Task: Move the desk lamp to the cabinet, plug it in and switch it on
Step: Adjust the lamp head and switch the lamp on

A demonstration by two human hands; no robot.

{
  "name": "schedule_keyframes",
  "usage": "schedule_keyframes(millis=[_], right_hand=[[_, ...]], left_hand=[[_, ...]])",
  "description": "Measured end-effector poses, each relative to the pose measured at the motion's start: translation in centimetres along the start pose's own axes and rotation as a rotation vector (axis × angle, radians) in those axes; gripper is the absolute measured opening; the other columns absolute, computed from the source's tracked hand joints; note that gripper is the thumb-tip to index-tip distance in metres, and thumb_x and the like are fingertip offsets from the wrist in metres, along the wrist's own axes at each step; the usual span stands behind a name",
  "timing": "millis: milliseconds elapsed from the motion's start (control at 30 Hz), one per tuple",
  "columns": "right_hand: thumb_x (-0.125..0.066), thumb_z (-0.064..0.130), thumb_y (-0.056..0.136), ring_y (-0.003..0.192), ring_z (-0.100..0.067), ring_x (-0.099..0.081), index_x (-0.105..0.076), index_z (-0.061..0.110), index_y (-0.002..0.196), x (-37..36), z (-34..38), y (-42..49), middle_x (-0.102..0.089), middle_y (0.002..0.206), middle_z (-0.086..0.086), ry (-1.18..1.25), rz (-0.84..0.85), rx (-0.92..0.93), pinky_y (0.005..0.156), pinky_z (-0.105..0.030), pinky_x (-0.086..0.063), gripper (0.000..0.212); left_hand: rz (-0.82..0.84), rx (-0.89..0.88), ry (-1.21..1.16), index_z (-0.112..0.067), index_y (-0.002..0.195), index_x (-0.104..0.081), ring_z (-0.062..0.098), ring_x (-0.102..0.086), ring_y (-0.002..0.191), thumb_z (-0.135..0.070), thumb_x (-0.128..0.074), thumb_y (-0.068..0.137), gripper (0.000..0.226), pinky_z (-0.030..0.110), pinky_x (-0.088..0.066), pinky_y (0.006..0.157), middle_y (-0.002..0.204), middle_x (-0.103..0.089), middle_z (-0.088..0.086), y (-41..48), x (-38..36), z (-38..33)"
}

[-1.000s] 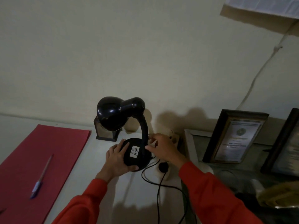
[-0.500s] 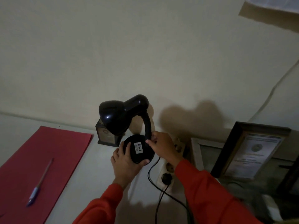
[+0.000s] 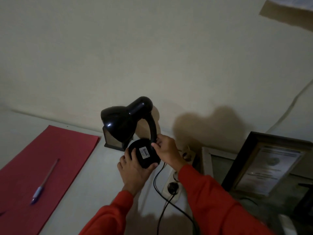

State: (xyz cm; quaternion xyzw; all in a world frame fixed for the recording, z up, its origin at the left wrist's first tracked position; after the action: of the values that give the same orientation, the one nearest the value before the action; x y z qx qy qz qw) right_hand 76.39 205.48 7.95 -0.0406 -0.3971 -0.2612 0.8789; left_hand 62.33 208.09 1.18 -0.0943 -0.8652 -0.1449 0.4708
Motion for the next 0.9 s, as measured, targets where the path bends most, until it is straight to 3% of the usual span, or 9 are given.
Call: schedule_keyframes(millis=[200, 367, 467, 600, 700, 800, 900], right_hand=[[-0.062, 0.017, 0.083, 0.083, -0.032, -0.063, -0.063, 0.004, 0.091, 0.2, -0.5, 0.0, -0.069, 0.088, -0.019, -0.045, 0.030, -0.004, 0.072, -0.036, -0.052, 0.015], [-0.062, 0.015, 0.084, 0.090, -0.028, -0.064, -0.069, 0.005, 0.094, 0.7, -2.2, -1.5, -0.070, 0.096, -0.017, -0.071, 0.064, -0.048, 0.072, -0.023, -0.044, 0.016], [-0.066, 0.021, 0.080, 0.097, -0.031, -0.063, -0.069, 0.004, 0.102, 1.2, -3.2, -2.4, -0.068, 0.104, -0.019, -0.150, 0.095, -0.010, 0.084, -0.031, -0.049, 0.028], [-0.063, 0.026, 0.081, 0.107, -0.034, -0.055, -0.057, 0.005, 0.122, 0.9, -3.2, -3.9, -0.061, 0.113, -0.021, -0.288, 0.162, 0.037, 0.094, -0.037, -0.044, 0.047], [-0.063, 0.026, 0.080, 0.109, -0.035, -0.054, -0.056, 0.000, 0.120, 0.0, -3.0, -4.9, -0.060, 0.113, -0.021, -0.345, 0.176, 0.114, 0.095, -0.038, -0.044, 0.047], [-0.058, 0.029, 0.083, 0.120, -0.031, -0.048, -0.050, 0.004, 0.127, -0.6, -2.8, -5.7, -0.056, 0.126, -0.016, -0.345, 0.263, 0.038, 0.098, -0.033, -0.040, 0.051], [-0.056, 0.027, 0.084, 0.124, -0.030, -0.046, -0.043, 0.006, 0.135, -0.7, -2.9, -6.0, -0.053, 0.133, -0.016, -0.350, 0.301, -0.006, 0.104, -0.035, -0.038, 0.056]], left_hand=[[0.000, -0.025, 0.018, -0.017, 0.126, -0.042, 0.037, -0.047, 0.112, -0.085, -0.054, 0.050, 0.102, 0.048, -0.043, 0.090, 0.135, -0.047, 0.016, 0.3, 0.0, 0.2], [0.071, -0.104, 0.010, -0.014, 0.133, -0.038, 0.038, -0.041, 0.123, -0.079, -0.057, 0.060, 0.100, 0.050, -0.041, 0.098, 0.143, -0.038, 0.019, 0.0, 0.2, 0.8], [0.094, -0.220, 0.046, -0.012, 0.136, -0.035, 0.035, -0.040, 0.128, -0.071, -0.059, 0.067, 0.094, 0.049, -0.042, 0.099, 0.146, -0.037, 0.016, -0.6, 0.5, 1.7], [0.125, -0.306, 0.119, -0.012, 0.143, -0.026, 0.033, -0.038, 0.133, -0.059, -0.058, 0.077, 0.087, 0.046, -0.040, 0.104, 0.150, -0.035, 0.014, -1.0, 0.9, 3.0], [0.119, -0.359, 0.138, -0.008, 0.142, -0.031, 0.034, -0.039, 0.134, -0.054, -0.057, 0.081, 0.081, 0.046, -0.040, 0.105, 0.147, -0.040, 0.016, -1.2, 1.3, 3.2], [0.127, -0.383, 0.144, -0.005, 0.140, -0.034, 0.034, -0.038, 0.136, -0.050, -0.059, 0.080, 0.079, 0.046, -0.039, 0.106, 0.145, -0.044, 0.016, -1.3, 1.3, 3.1], [0.136, -0.391, 0.175, -0.004, 0.137, -0.039, 0.033, -0.043, 0.132, -0.055, -0.045, 0.081, 0.076, 0.045, -0.044, 0.101, 0.141, -0.049, 0.015, -1.3, 1.5, 3.0]])
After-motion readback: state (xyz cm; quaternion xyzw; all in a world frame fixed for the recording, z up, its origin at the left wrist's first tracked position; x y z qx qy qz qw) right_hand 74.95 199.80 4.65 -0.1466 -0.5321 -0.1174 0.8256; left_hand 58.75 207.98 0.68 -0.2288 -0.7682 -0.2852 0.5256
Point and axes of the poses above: each hand's wrist, its own y-axis towards the middle knuckle, its own x-axis out of the back of the hand, z = x × y, the point moved 3 cm from there along y, towards the middle knuckle
